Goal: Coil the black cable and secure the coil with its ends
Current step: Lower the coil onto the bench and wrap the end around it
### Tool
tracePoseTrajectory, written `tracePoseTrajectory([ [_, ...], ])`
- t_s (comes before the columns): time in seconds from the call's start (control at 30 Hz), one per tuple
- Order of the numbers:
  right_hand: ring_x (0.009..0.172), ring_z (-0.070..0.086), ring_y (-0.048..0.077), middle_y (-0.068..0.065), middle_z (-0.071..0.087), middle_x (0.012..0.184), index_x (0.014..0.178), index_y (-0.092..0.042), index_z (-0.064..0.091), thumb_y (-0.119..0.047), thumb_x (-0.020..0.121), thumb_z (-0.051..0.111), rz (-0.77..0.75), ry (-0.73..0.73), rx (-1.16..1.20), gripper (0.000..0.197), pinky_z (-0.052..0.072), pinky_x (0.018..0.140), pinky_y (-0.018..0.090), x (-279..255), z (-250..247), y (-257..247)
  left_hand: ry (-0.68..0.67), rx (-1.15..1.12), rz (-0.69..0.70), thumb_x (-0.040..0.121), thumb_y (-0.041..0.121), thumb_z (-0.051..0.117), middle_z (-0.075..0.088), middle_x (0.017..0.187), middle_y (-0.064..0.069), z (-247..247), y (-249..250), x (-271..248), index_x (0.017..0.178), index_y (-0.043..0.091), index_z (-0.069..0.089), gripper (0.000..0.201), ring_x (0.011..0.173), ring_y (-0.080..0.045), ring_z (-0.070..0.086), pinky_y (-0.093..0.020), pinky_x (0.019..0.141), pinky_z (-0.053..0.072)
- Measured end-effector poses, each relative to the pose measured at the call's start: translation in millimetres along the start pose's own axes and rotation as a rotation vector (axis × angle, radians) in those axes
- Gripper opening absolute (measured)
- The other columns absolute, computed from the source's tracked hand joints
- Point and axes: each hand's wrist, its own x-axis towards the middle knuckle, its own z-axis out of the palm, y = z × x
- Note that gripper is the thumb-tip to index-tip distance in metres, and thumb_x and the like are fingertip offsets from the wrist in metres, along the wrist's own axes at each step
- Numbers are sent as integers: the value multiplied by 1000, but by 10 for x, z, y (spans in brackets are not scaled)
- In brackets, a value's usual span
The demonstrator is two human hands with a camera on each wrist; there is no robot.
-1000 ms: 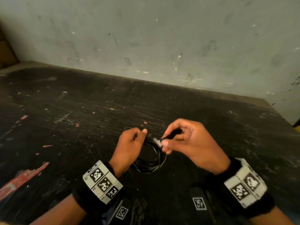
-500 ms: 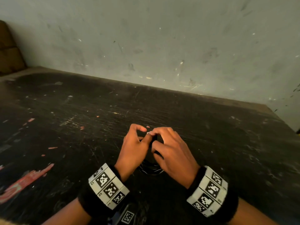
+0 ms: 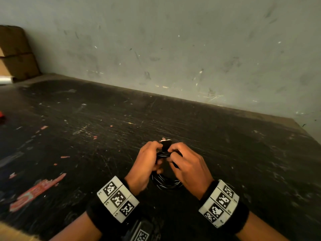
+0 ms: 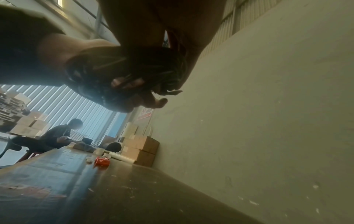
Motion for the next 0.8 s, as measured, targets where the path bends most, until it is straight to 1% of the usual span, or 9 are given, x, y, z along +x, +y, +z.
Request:
tracePoseTrajectory([
  [0.1, 79, 63, 20, 11, 63, 98, 80, -9, 58, -9, 81, 54, 2, 35, -9, 4, 55, 60, 36, -6, -5, 46, -72, 10, 17, 93, 18, 45, 47, 60, -4, -20, 34, -26, 95, 6, 59, 19, 43, -6, 45, -26, 47, 38],
  [0.23, 80, 64, 20, 12, 64, 98, 81, -9, 59, -7, 80, 59, -23, 13, -15, 2, 56, 62, 35, -14, -30, 69, -165, 22, -6, 94, 19, 49, 47, 56, 0, -53, 75, -81, 90, 8, 62, 17, 44, -5, 43, -24, 50, 40],
  [0.33, 82, 63, 18, 11, 62, 102, 84, -10, 61, -8, 82, 58, -38, -36, 40, 5, 56, 67, 32, 6, -80, 96, -178, 18, 1, 94, 15, 48, 46, 56, 0, -69, 82, -94, 84, 8, 61, 18, 43, -4, 41, -23, 51, 40],
  [0.43, 88, 64, 18, 10, 62, 109, 90, -12, 63, -2, 79, 66, -43, -76, 77, 16, 55, 73, 29, 23, -144, 147, -153, -15, 33, 95, 14, 48, 45, 56, 0, -60, 60, -80, 75, 11, 59, 23, 41, -3, 42, -25, 53, 39],
  [0.5, 92, 64, 17, 8, 63, 108, 91, -13, 63, -3, 79, 67, -44, -60, 78, 16, 53, 77, 29, 14, -180, 165, -152, -41, 41, 95, 14, 48, 46, 56, 1, -54, 44, -69, 75, 11, 58, 22, 40, -2, 44, -25, 53, 40],
  [0.57, 95, 62, 15, 7, 64, 104, 89, -13, 63, -4, 79, 68, -45, -18, 58, 14, 51, 79, 28, 4, -208, 180, -163, -78, 36, 95, 14, 48, 46, 57, 1, -50, 36, -57, 78, 11, 57, 20, 40, -2, 43, -26, 54, 41],
  [0.67, 93, 60, 15, 5, 66, 99, 88, -14, 64, -6, 77, 70, -45, 16, -15, 14, 47, 79, 26, 13, -233, 207, -147, -99, 28, 95, 16, 48, 46, 57, 1, -37, 31, -48, 81, 10, 56, 17, 40, -2, 42, -26, 54, 42],
  [0.73, 93, 58, 16, 4, 66, 97, 89, -14, 64, -7, 79, 68, -85, 0, -51, 13, 42, 80, 25, 19, -243, 190, -126, -87, 46, 95, 16, 49, 46, 58, 0, -23, 23, -43, 82, 10, 55, 16, 40, -2, 43, -23, 52, 43],
  [0.8, 91, 57, 17, 4, 65, 94, 90, -14, 63, -8, 81, 64, -140, -37, -73, 11, 41, 78, 27, 14, -249, 145, -124, -34, 58, 94, 19, 50, 47, 60, -1, -2, 3, -44, 84, 9, 56, 15, 45, -4, 45, -21, 51, 44],
])
